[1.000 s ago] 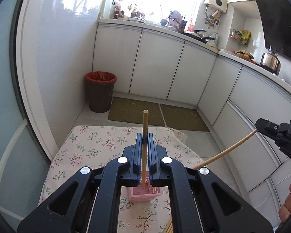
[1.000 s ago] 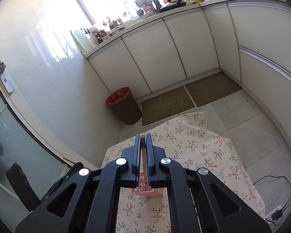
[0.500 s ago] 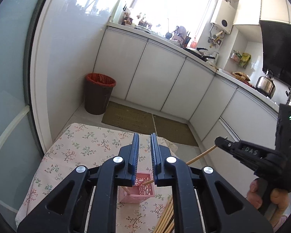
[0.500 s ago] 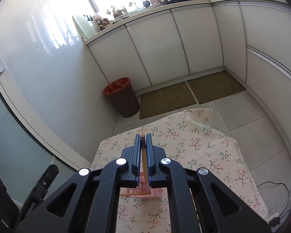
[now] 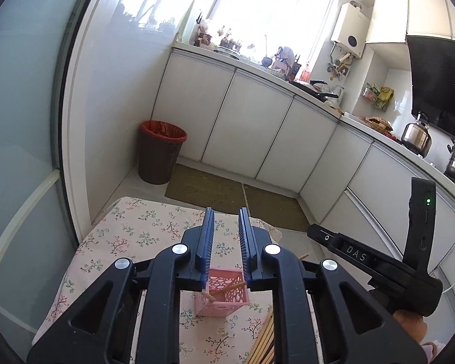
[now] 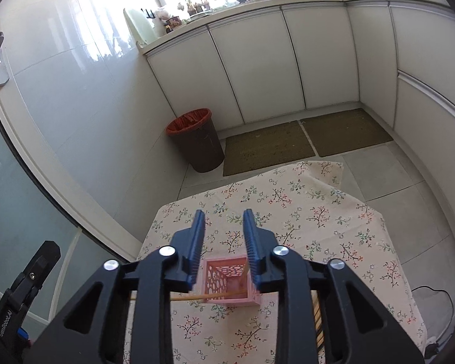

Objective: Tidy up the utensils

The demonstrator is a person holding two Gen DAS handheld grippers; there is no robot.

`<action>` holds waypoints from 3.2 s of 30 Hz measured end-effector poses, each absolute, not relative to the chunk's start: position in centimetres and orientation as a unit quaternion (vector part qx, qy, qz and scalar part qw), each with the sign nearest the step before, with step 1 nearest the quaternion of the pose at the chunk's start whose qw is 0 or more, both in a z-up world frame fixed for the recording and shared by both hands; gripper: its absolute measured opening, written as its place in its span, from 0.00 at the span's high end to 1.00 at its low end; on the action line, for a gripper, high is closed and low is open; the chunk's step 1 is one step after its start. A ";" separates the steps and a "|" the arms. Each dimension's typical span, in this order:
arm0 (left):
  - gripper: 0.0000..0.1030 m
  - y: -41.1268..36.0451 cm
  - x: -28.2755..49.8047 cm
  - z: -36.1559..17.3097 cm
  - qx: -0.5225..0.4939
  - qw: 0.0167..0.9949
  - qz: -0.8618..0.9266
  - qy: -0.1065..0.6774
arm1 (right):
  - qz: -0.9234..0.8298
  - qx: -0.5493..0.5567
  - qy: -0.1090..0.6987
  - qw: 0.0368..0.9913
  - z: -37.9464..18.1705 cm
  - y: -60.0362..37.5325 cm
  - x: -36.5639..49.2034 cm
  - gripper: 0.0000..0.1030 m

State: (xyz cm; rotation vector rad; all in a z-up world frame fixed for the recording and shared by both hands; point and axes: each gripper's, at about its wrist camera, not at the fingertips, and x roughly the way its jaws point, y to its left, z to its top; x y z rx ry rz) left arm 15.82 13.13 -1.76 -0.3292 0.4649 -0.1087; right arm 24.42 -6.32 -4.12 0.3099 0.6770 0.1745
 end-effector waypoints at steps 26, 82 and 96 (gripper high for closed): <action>0.16 5.9 7.4 -0.9 -0.084 0.968 -0.051 0.233 | -0.057 0.136 0.256 0.955 -2.1 -13.6 8.5 0.10; 0.66 -16.1 28.4 -27.2 0.104 0.705 -0.210 0.669 | -0.093 0.345 0.465 0.810 -26.4 -31.0 5.7 0.07; 0.87 -16.2 29.6 -28.6 0.145 0.713 -0.181 0.662 | -0.084 0.334 0.477 0.809 -26.9 -30.6 6.3 0.07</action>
